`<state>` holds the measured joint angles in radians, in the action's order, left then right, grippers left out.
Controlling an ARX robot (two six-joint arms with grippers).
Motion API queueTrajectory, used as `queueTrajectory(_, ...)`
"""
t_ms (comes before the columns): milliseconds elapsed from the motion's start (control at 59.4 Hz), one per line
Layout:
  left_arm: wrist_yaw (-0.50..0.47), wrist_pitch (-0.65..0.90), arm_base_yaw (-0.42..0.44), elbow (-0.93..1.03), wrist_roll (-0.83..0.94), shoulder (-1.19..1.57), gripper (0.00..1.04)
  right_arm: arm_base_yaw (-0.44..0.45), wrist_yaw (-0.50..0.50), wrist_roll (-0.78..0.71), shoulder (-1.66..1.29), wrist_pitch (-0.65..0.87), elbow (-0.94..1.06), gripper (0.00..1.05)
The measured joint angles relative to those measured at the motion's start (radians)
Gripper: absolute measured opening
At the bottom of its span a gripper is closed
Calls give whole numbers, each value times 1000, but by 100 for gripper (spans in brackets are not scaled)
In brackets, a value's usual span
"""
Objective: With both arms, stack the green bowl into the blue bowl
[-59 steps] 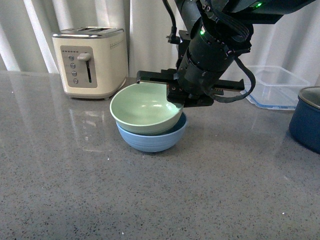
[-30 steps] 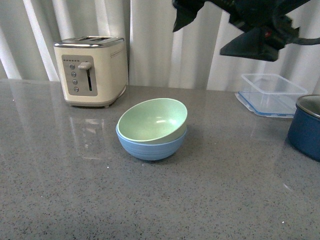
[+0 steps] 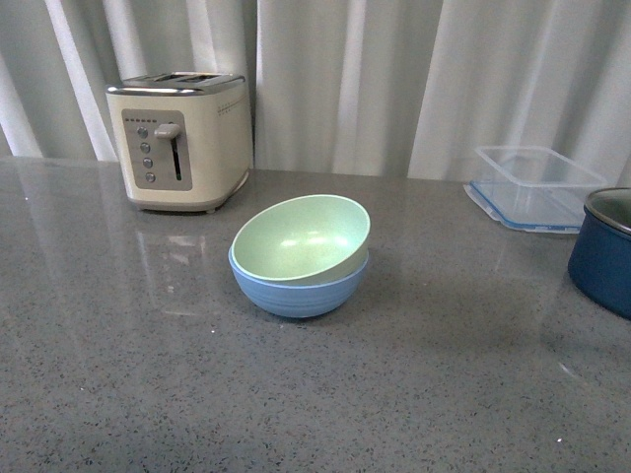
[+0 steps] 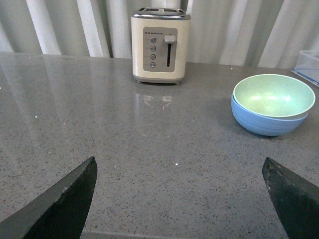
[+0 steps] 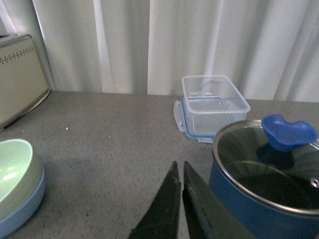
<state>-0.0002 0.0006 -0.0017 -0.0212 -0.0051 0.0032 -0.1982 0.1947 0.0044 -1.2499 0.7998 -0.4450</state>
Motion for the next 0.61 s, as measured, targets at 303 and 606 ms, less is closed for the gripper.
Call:
queueTrajectory(303, 0, 0, 0, 0, 0, 0, 98, 81, -79, -2, 203, 13, 219, 1)
queueTrajectory(606, 0, 0, 0, 0, 0, 0, 98, 180, -187, -2, 400, -69, 338, 1)
